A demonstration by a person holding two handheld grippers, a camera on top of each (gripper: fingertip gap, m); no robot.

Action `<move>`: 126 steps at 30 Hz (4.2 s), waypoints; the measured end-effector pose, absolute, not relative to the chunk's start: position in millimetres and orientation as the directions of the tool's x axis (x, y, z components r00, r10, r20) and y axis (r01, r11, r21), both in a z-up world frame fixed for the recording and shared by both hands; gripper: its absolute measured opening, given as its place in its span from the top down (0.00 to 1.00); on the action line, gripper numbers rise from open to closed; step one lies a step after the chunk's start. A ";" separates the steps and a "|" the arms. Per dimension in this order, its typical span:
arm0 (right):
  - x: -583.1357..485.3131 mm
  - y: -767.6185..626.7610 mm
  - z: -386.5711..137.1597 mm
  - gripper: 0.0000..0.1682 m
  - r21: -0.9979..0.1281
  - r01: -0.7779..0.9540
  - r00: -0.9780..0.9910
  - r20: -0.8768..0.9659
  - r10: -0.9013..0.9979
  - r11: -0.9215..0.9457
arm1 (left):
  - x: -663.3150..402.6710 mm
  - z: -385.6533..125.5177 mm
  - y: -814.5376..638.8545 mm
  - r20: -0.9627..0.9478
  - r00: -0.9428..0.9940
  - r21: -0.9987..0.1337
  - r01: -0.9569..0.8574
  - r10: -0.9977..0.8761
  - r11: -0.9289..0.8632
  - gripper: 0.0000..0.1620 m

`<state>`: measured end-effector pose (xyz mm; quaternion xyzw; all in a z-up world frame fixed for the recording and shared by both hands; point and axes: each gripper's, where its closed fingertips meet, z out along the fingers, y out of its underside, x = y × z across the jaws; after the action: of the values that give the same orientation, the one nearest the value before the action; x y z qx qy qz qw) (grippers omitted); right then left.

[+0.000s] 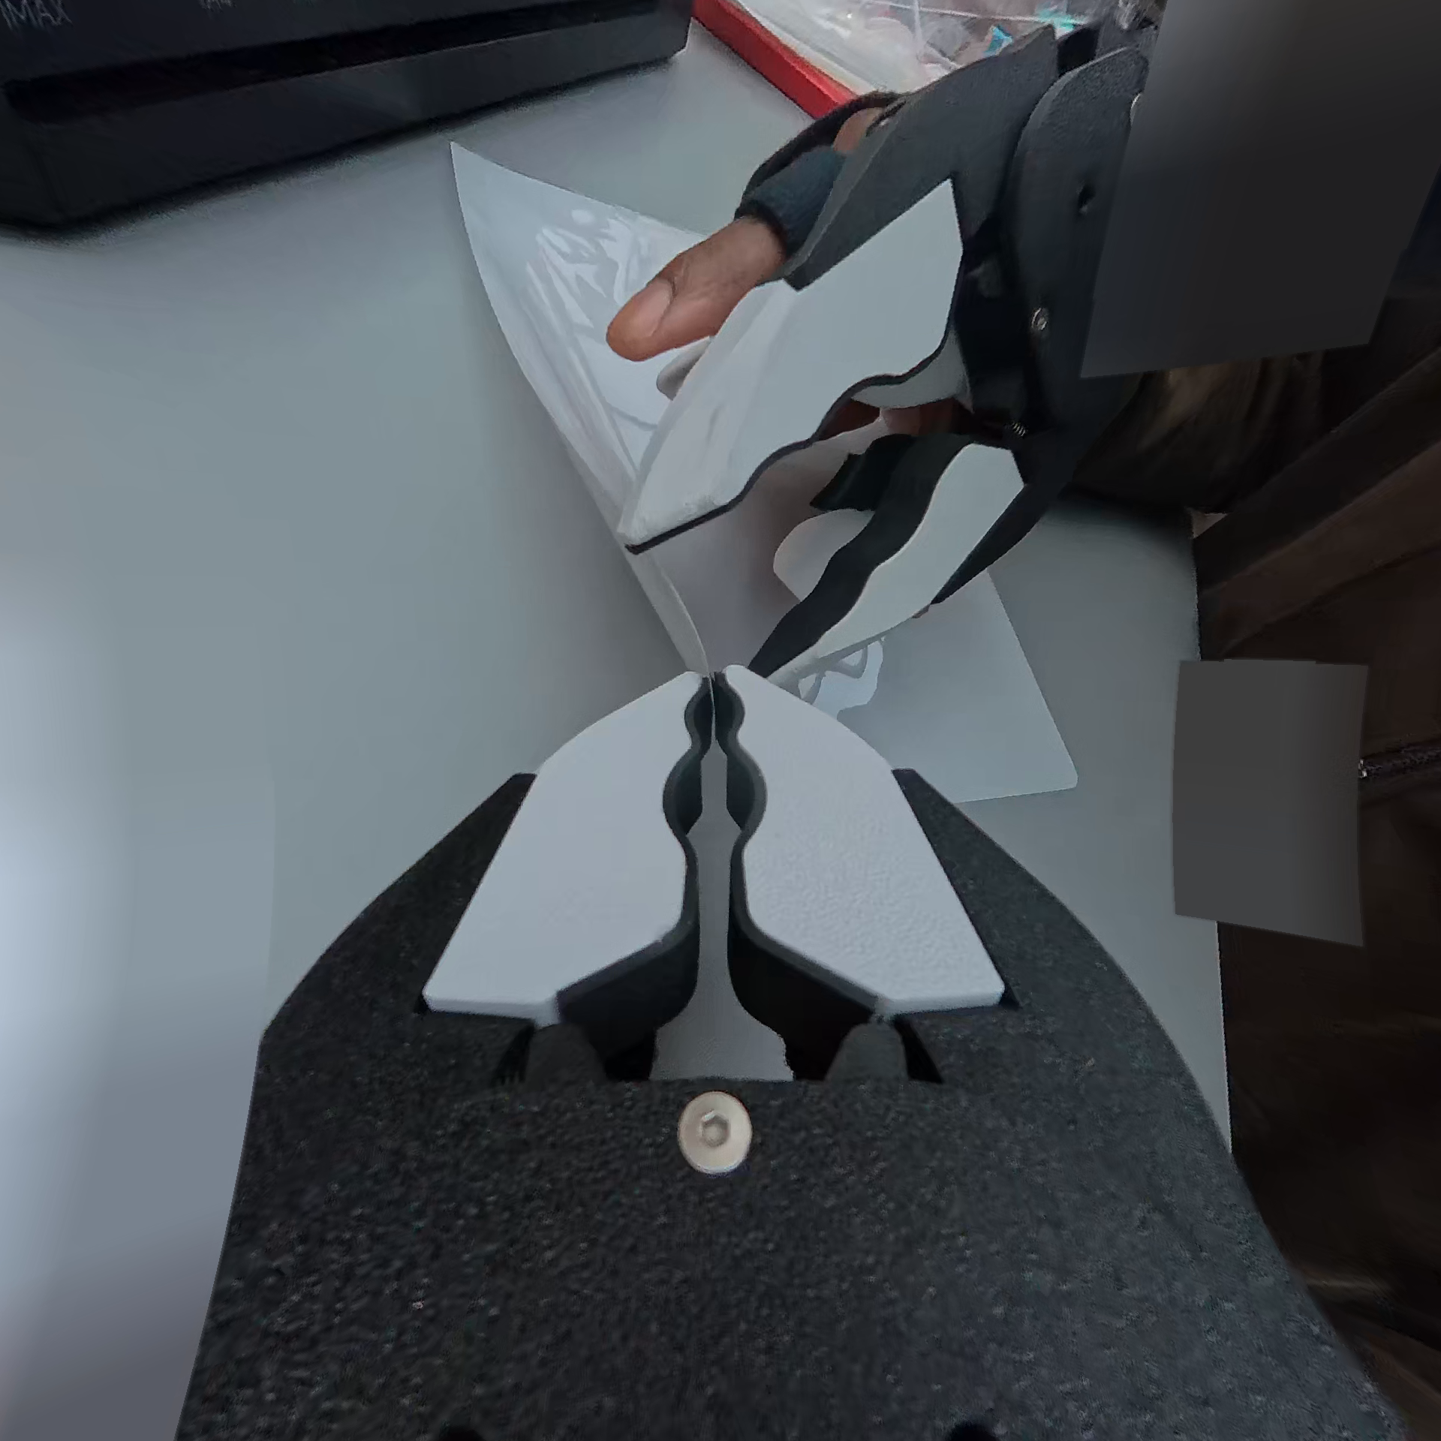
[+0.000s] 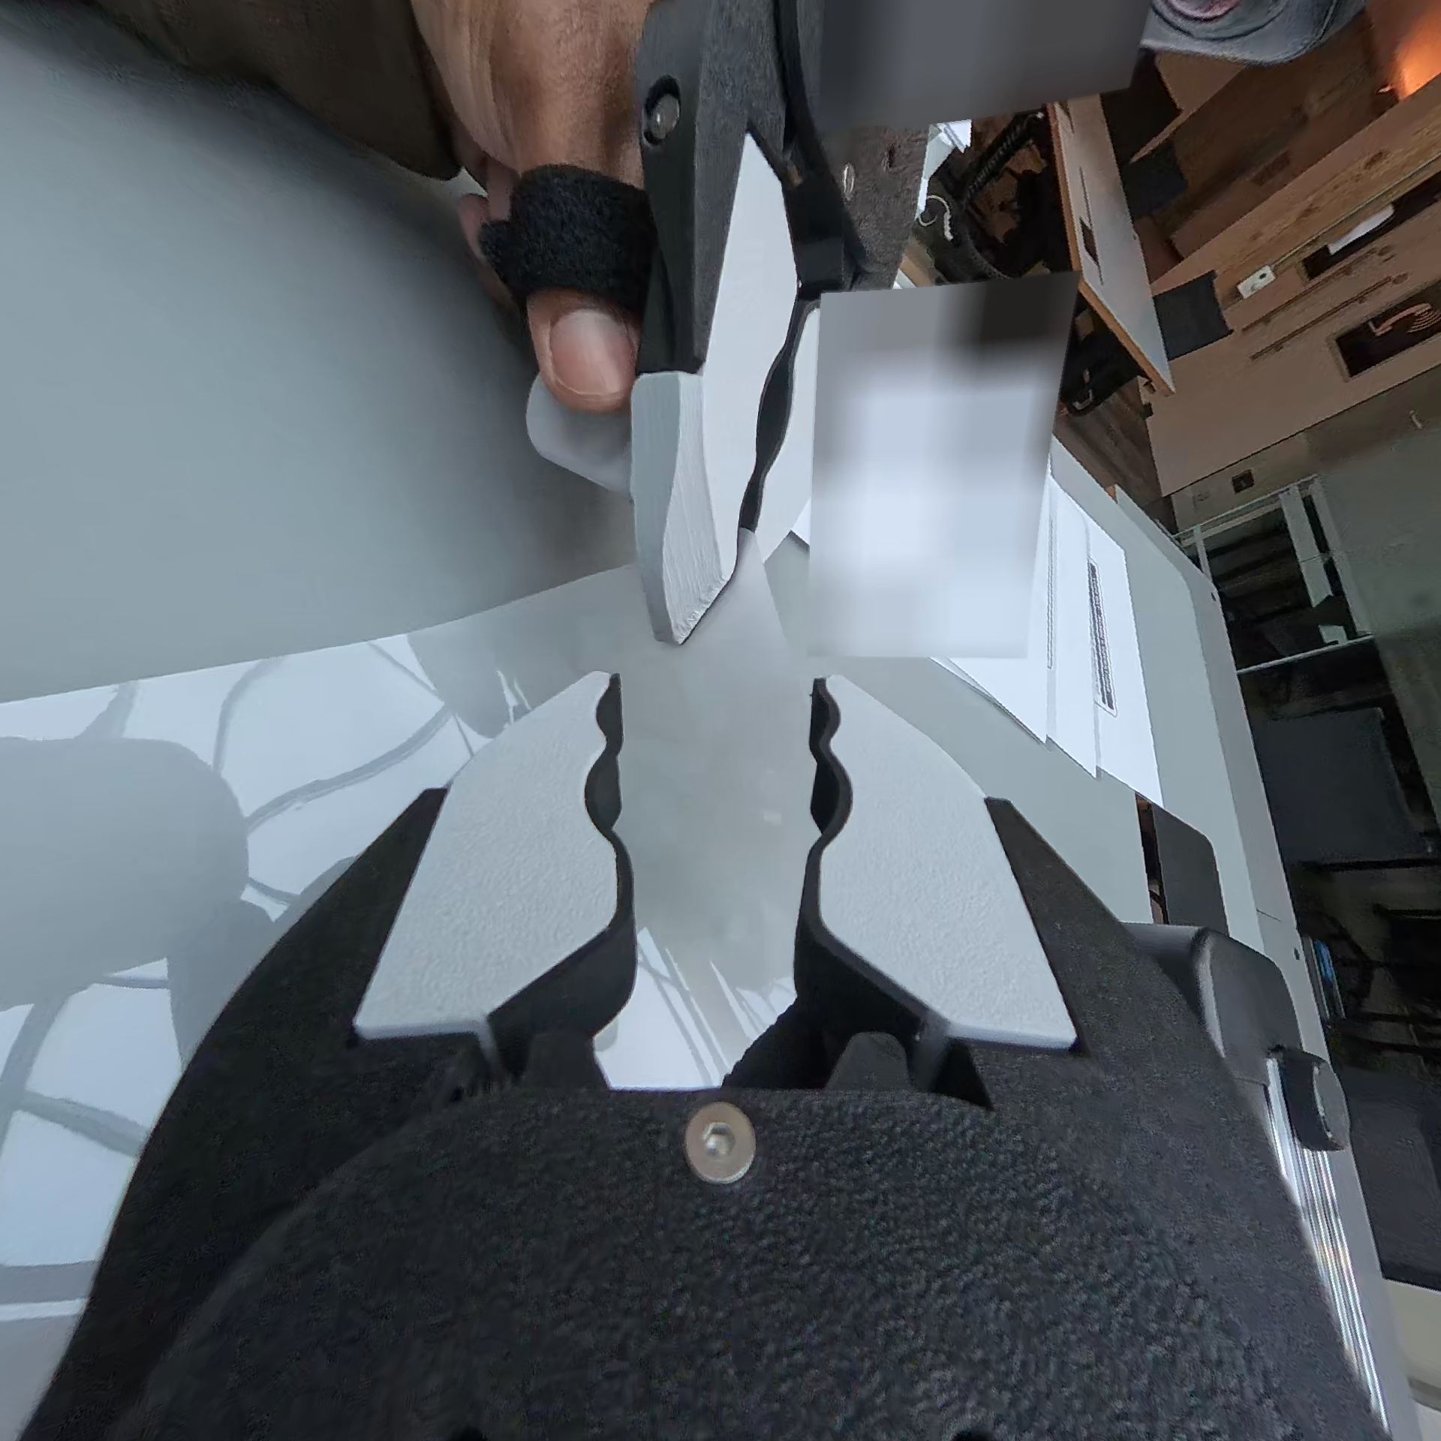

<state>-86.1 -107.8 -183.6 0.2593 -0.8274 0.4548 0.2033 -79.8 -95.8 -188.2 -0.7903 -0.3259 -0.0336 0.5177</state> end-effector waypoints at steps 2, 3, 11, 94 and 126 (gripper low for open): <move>-89.1 -108.4 -185.7 0.71 -0.638 -0.616 -0.779 0.582 -0.235 0.462 | -78.7 -188.6 -94.4 0.390 0.789 -0.796 0.548 0.474 -0.258 1.00; -89.6 -108.3 -187.4 0.71 -0.631 -0.620 -0.775 0.585 -0.238 0.466 | -78.5 -189.1 -94.1 0.388 0.791 -0.795 0.547 0.474 -0.263 1.00; -89.5 -108.8 -196.4 0.71 -0.603 -0.641 -0.753 0.612 -0.240 0.475 | -78.2 -192.5 -93.1 0.394 0.788 -0.789 0.554 0.473 -0.267 1.00; -70.2 -109.0 -193.3 0.76 -0.558 -0.758 -0.646 0.713 -0.273 0.337 | -73.7 -197.8 -97.7 0.306 0.798 -0.791 0.517 0.519 -0.329 1.00; -70.2 -110.3 -198.8 0.78 -0.496 -0.796 -0.590 0.764 -0.261 0.347 | -74.2 -200.3 -101.3 0.290 0.790 -0.782 0.521 0.540 -0.342 0.95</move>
<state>-70.2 -110.3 -198.8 0.3449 -0.7662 0.4558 0.2937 -74.2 -101.3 -200.3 -0.8191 -0.3239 0.0099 0.4734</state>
